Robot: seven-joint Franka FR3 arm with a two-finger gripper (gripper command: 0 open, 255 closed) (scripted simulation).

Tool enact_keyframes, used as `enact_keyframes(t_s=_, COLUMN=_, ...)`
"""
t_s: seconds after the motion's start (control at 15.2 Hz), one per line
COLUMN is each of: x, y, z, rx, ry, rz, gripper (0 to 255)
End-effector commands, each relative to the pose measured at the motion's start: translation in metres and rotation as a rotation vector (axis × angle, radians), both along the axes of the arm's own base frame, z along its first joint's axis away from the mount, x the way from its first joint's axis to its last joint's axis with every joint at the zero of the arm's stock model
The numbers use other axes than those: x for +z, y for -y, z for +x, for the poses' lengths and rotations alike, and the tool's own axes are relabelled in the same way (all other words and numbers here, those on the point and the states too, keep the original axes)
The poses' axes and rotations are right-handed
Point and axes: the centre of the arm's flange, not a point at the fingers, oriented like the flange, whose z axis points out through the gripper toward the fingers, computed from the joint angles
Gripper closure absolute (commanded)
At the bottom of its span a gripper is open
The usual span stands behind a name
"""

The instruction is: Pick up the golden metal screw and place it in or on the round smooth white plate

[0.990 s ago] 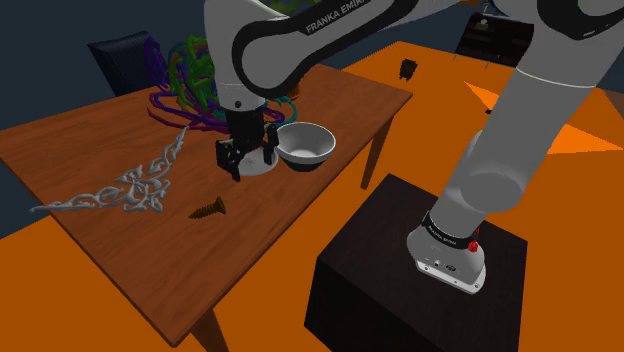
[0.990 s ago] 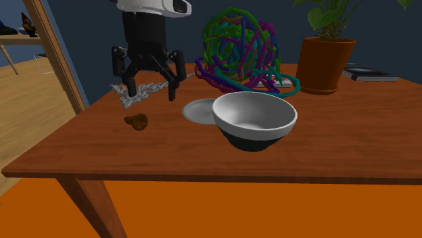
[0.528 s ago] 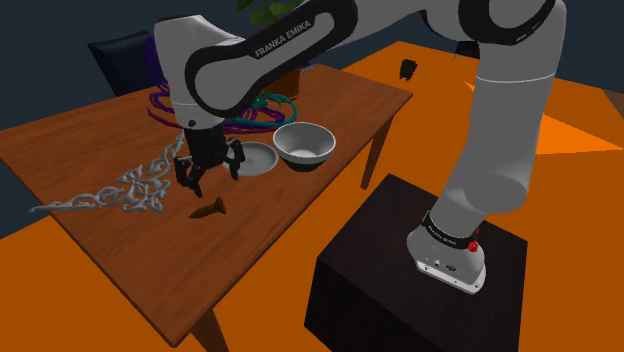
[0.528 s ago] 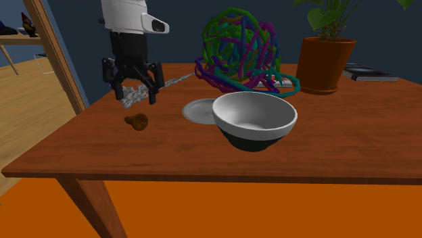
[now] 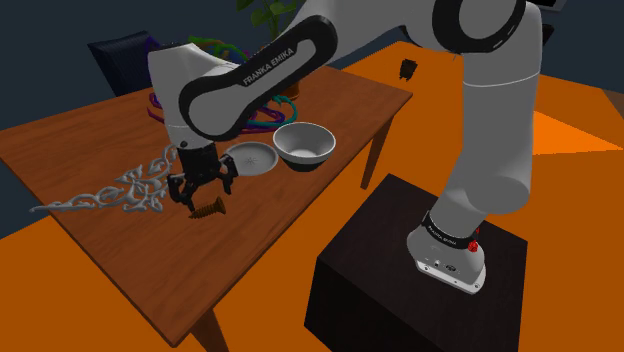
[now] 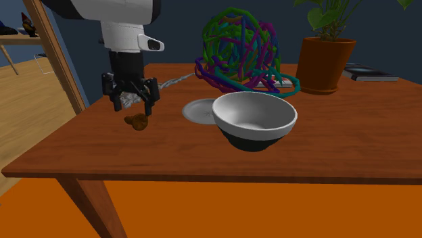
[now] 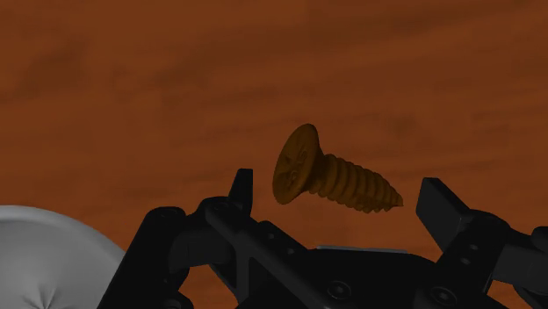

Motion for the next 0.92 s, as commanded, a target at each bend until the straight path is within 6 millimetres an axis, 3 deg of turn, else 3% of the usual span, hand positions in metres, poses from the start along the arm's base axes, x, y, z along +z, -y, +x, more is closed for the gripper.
enact_keyframes(t_s=0.0, x=-0.0129, y=-0.0009, z=-0.0019, rx=0.0, ry=0.0, rz=0.0, gripper=0)
enact_keyframes(t_s=0.53, x=-0.0129, y=-0.0009, z=-0.0019, rx=0.0, ry=0.0, rz=0.0, gripper=0)
enact_keyframes(t_s=0.59, x=-0.0129, y=-0.0009, z=-0.0019, rx=0.0, ry=0.0, rz=0.0, gripper=255)
enact_keyframes(t_s=0.86, x=-0.0124, y=-0.0009, z=-0.0021, rx=0.0, ry=0.0, rz=0.0, gripper=255)
